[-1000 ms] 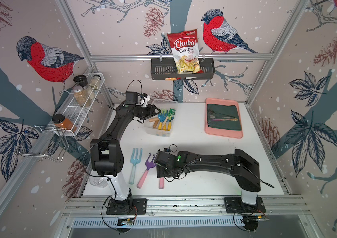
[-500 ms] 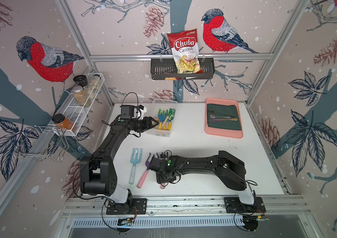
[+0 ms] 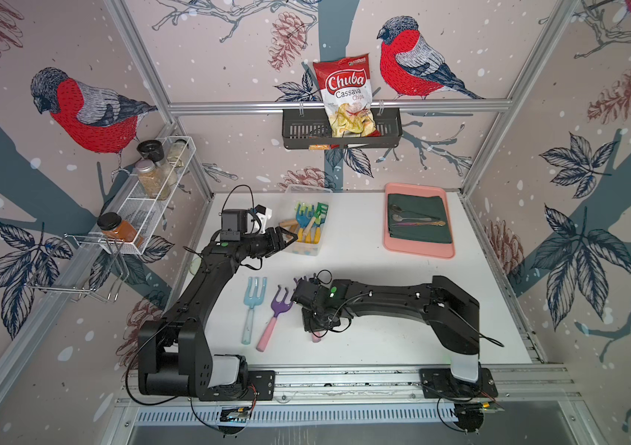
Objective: Put the rake into the storage box
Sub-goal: Pick up the rake at the center of the board.
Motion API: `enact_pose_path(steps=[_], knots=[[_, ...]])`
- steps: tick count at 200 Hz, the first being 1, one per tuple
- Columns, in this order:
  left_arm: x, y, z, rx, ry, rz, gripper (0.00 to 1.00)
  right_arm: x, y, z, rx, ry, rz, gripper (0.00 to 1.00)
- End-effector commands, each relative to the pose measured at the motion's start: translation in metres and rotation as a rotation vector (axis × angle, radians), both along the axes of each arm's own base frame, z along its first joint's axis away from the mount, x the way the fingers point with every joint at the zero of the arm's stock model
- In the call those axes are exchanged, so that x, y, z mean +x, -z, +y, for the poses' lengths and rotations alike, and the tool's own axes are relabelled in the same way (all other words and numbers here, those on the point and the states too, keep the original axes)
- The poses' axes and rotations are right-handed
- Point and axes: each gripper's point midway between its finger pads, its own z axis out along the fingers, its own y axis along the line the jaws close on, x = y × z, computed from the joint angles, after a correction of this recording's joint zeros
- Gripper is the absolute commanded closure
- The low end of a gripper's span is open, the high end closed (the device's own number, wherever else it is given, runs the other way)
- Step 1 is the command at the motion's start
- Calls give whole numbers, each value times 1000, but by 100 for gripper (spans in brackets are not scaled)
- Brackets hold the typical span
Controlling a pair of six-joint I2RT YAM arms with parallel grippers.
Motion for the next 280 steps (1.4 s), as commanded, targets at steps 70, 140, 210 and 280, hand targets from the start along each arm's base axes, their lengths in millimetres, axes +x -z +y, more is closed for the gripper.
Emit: enact_pose_path(steps=[70, 140, 210, 280], knots=[[-11, 2, -16, -102, 18, -1, 38, 64, -96, 5, 242, 32, -109, 82], [-7, 4, -41, -97, 61, 1, 50, 76, -118, 15, 297, 25, -131, 82], [1, 0, -44, -98, 60, -7, 89, 75, -116, 17, 297, 15, -123, 77], [15, -4, -45, -74, 62, -19, 100, 79, -125, 7, 313, 52, -139, 22]])
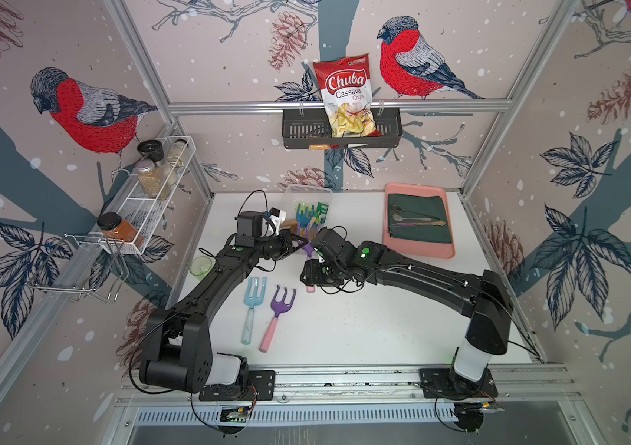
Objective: Put the rake into the storage box
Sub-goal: Pick up the rake at the center of the board, then place the rake in the storage box.
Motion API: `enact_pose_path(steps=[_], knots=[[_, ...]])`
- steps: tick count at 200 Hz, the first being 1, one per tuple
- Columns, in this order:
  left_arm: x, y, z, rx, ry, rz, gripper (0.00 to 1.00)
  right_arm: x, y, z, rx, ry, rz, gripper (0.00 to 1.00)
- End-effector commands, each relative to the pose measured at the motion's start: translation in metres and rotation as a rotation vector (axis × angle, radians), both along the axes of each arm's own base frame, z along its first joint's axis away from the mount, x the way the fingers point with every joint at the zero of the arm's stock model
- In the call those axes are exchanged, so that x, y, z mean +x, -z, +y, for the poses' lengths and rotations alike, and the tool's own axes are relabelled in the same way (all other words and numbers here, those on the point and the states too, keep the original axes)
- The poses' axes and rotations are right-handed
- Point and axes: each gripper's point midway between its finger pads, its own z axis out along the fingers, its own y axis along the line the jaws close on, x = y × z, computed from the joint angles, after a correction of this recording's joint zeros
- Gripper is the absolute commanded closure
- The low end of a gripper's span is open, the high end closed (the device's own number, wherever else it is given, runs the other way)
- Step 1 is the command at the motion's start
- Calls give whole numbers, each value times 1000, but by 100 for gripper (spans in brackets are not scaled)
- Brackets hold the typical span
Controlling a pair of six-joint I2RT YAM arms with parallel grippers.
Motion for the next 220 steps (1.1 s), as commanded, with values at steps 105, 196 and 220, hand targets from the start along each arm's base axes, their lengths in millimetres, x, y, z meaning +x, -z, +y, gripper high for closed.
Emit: enact_pose_path(steps=[105, 196, 220], knots=[[134, 2, 16, 138, 33, -57, 100, 14, 2, -126, 65, 242, 0, 16], [214, 29, 8, 134, 58, -65, 100, 52, 14, -154, 54, 282, 14, 16], [224, 42, 7, 149, 69, -49, 100, 56, 23, -148, 45, 260, 31, 16]])
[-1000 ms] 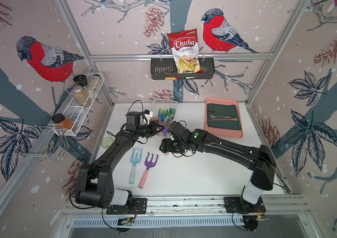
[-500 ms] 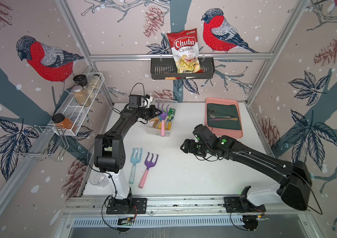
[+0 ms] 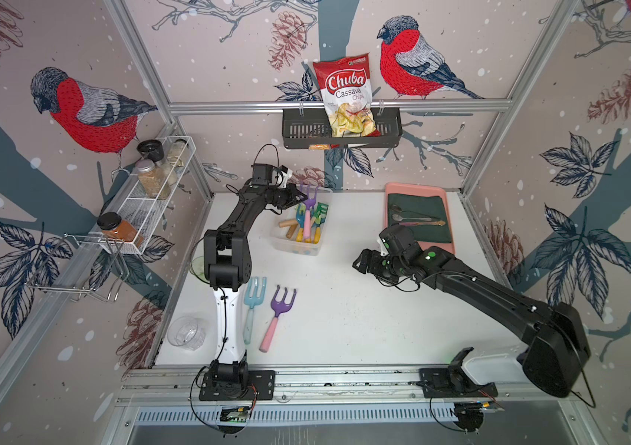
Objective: Put the rake into the storage box
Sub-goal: Place the rake in the storage box.
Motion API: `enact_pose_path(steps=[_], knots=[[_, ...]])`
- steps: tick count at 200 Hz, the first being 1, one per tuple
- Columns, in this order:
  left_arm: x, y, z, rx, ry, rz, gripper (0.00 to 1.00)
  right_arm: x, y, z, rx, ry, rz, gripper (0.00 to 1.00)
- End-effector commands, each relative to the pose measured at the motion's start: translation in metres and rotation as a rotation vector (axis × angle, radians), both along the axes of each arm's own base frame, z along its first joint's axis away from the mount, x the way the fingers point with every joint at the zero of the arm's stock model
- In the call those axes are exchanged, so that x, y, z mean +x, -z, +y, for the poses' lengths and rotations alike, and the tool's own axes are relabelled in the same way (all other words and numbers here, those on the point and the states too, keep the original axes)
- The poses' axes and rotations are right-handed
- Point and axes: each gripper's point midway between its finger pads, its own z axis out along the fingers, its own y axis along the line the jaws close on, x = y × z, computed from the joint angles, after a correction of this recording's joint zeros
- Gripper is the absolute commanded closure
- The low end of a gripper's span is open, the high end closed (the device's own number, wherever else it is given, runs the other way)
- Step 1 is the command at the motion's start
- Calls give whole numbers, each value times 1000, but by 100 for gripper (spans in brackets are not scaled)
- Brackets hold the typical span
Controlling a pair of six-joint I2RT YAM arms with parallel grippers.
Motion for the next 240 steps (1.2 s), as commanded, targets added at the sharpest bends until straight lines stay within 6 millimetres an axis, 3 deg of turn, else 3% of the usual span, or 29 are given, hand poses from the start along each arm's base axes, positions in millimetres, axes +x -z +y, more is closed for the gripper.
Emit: enact_pose_path(steps=[1, 93, 152, 181, 240], knots=[[3, 11, 0, 14, 27, 17, 100, 4, 1, 10, 14, -48, -10, 16], [8, 61, 0, 74, 30, 73, 100, 12, 21, 19, 1, -83, 26, 16], [8, 74, 5, 119, 21, 81, 100, 13, 28, 23, 7, -90, 40, 16], [7, 79, 6, 126, 23, 91, 81, 13, 31, 24, 5, -94, 45, 17], [8, 73, 5, 114, 14, 83, 65, 11, 33, 28, 0, -102, 48, 17]])
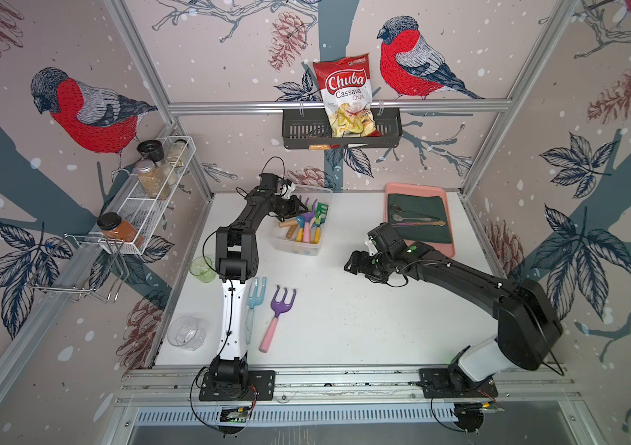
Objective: Put the rake into the storage box
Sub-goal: Place the rake in the storage box, then pick up the rake at the center of the board.
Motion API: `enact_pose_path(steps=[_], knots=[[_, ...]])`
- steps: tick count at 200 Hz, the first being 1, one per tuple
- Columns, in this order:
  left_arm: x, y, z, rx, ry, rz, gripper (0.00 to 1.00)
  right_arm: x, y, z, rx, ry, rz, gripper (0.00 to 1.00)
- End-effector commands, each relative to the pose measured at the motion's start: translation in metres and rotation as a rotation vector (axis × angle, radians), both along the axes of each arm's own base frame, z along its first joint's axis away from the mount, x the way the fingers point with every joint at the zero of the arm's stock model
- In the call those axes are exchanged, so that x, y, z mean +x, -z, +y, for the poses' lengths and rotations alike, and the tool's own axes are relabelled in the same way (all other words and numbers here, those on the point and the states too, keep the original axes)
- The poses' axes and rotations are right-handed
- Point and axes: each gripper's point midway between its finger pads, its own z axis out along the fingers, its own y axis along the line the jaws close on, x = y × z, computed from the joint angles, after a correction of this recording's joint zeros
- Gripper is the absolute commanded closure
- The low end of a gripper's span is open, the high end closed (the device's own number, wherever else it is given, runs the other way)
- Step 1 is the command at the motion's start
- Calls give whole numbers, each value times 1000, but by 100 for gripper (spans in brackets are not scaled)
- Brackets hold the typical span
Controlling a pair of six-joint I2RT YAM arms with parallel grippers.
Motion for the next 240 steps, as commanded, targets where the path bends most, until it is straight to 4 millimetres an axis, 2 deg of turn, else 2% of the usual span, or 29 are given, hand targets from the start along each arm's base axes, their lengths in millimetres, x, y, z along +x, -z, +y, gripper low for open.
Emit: enact_pose_path(steps=[1, 45, 81, 114, 143, 160, 190, 240], knots=[[1, -8, -1, -6, 5, -23, 65, 1, -2, 5, 10, -12, -11, 17], [-1, -20, -1, -3, 0, -36, 48, -3, 1, 13, -10, -29, -11, 17], [-5, -29, 2, 6, -6, -46, 38, -13, 5, 28, -42, -51, -10, 17], [-14, -33, 5, 21, -18, -46, 32, -28, 10, 50, -47, -63, 0, 17], [-21, -45, 9, 26, -33, -64, 29, -47, 14, 75, -44, -88, 3, 17], [-24, -49, 15, 32, -50, -73, 20, -58, 17, 89, -48, -110, 9, 17], [-30, -54, 24, 38, -69, -73, 18, -75, 19, 111, -42, -142, 14, 17], [-43, -78, 41, 38, -102, -104, 16, -100, 23, 143, -61, -149, 20, 18]])
